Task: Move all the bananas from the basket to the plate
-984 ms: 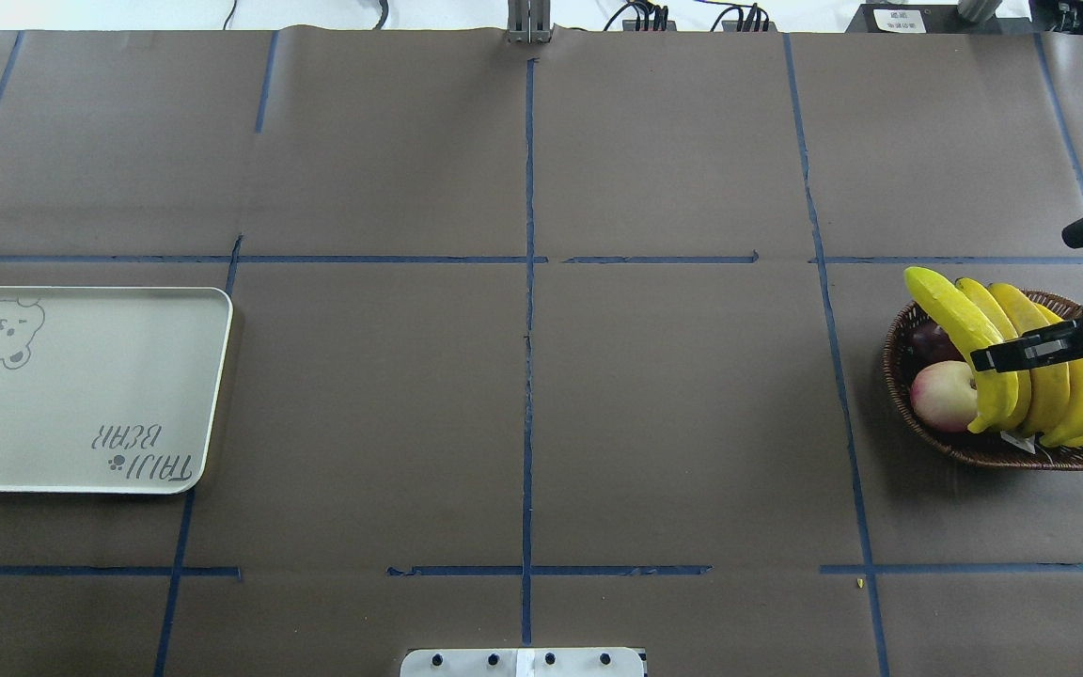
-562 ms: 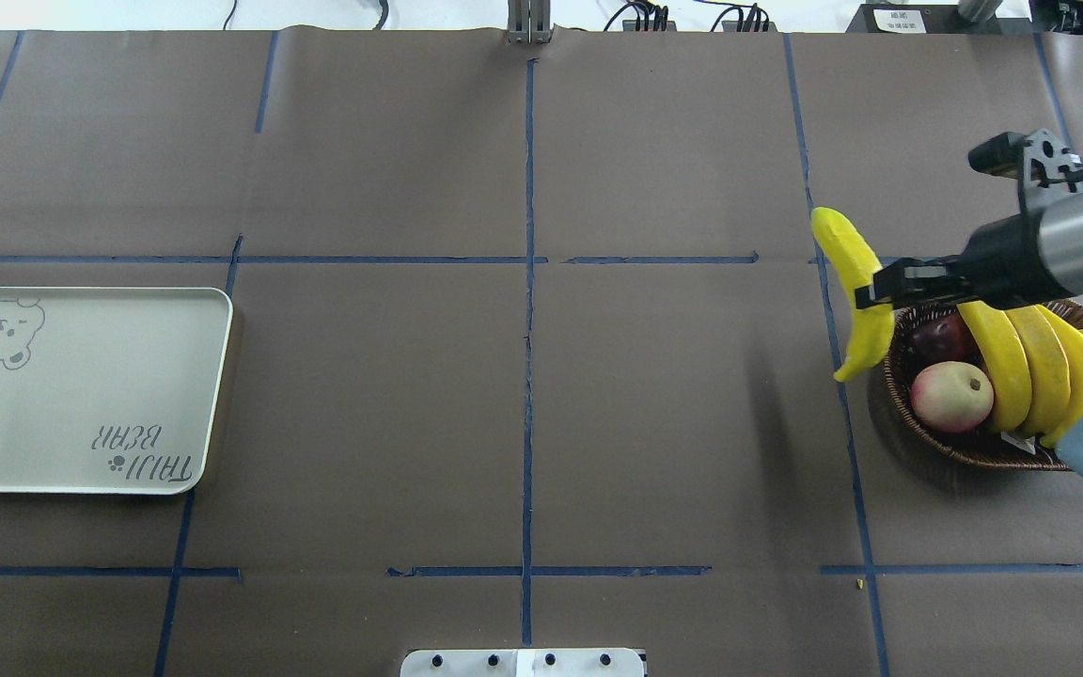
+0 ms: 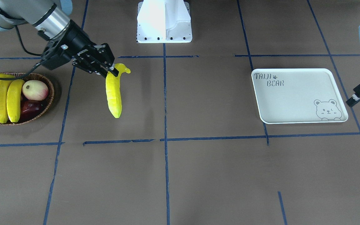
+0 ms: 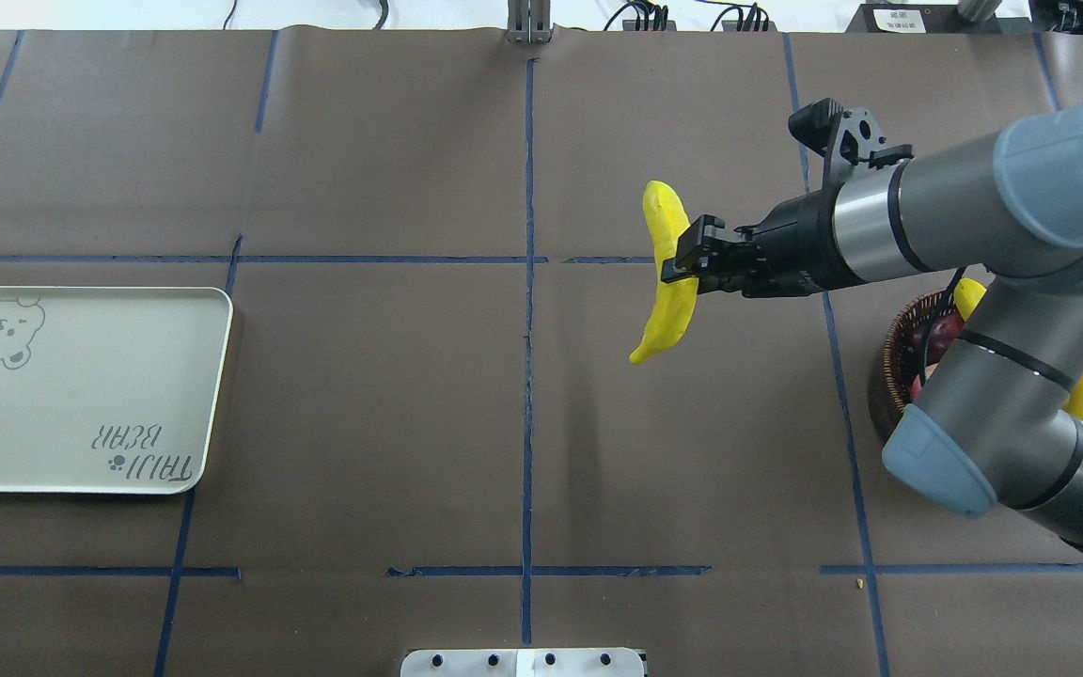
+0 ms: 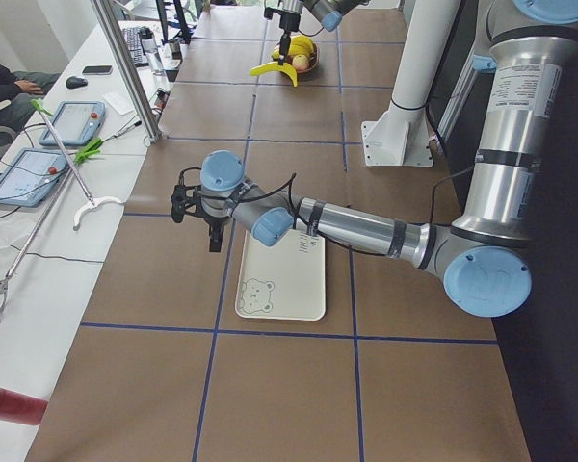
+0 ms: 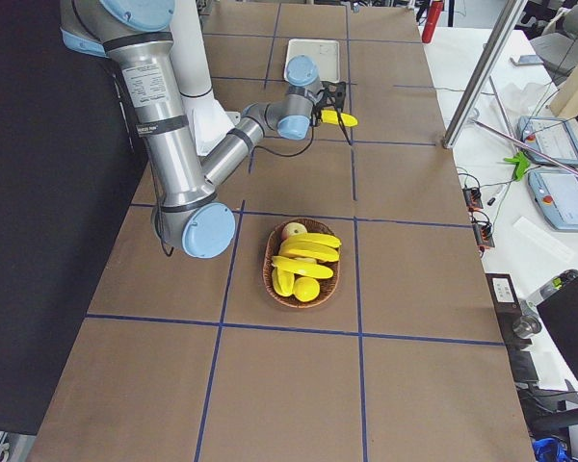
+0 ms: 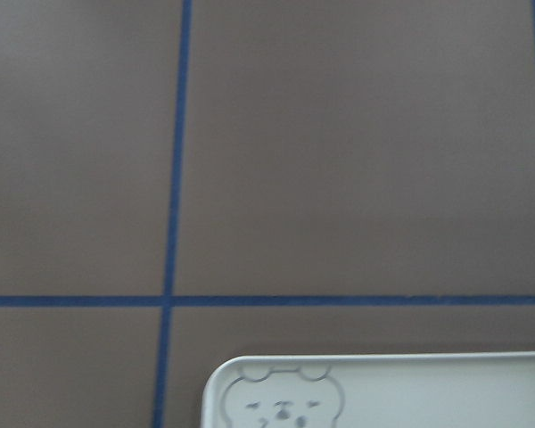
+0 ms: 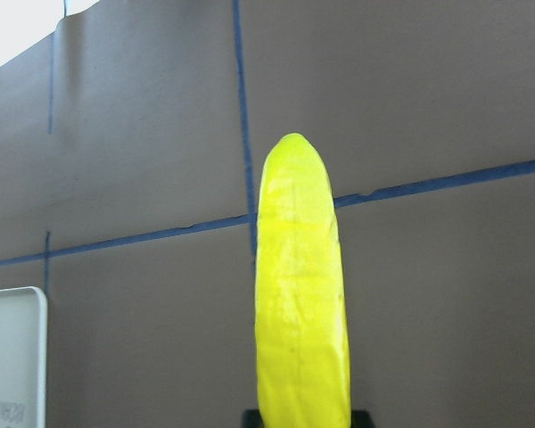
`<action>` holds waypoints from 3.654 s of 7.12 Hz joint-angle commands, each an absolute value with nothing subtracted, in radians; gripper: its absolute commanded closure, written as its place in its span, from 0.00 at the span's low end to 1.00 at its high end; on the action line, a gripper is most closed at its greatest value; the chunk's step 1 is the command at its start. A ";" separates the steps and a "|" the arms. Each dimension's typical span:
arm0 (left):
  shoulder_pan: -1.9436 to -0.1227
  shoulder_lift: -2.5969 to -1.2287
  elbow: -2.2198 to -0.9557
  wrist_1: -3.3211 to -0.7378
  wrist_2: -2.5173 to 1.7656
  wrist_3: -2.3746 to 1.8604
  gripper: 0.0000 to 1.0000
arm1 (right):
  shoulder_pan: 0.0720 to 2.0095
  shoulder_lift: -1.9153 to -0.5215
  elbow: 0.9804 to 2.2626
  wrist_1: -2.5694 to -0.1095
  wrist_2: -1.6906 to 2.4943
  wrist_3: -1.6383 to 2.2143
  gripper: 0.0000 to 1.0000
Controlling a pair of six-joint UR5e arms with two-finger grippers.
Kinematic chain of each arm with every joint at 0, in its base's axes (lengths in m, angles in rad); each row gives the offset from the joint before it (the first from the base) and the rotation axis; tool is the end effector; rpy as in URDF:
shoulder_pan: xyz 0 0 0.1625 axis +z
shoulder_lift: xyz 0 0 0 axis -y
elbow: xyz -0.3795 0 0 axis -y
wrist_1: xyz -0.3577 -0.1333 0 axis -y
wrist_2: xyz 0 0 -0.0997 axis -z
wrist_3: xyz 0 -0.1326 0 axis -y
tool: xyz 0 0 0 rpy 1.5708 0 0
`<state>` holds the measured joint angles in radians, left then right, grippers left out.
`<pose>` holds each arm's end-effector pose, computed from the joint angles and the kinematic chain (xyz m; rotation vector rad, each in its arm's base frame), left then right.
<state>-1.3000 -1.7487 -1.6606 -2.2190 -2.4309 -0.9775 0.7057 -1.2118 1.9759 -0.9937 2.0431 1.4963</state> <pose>0.1132 -0.5305 0.4150 0.2283 1.1426 -0.2318 -0.3555 -0.3988 0.2001 0.1307 -1.3636 0.2131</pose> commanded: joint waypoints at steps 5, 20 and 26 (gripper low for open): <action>-0.930 -2.104 -1.707 -2.382 -2.253 -1.782 0.02 | 0.451 -1.046 1.976 -0.991 1.717 1.529 1.00; -0.709 -2.174 -1.724 -2.379 -2.125 -1.939 1.00 | 0.442 -1.046 1.982 -0.946 1.700 1.542 0.37; -0.857 -2.053 -1.701 -2.330 -2.249 -1.807 1.00 | 0.497 -1.066 2.009 -0.998 1.750 1.548 0.00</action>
<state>-0.7814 -2.1185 -1.7082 -2.3505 -2.1724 -1.8947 0.4666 -1.0568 2.0019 -0.9710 1.7186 1.5531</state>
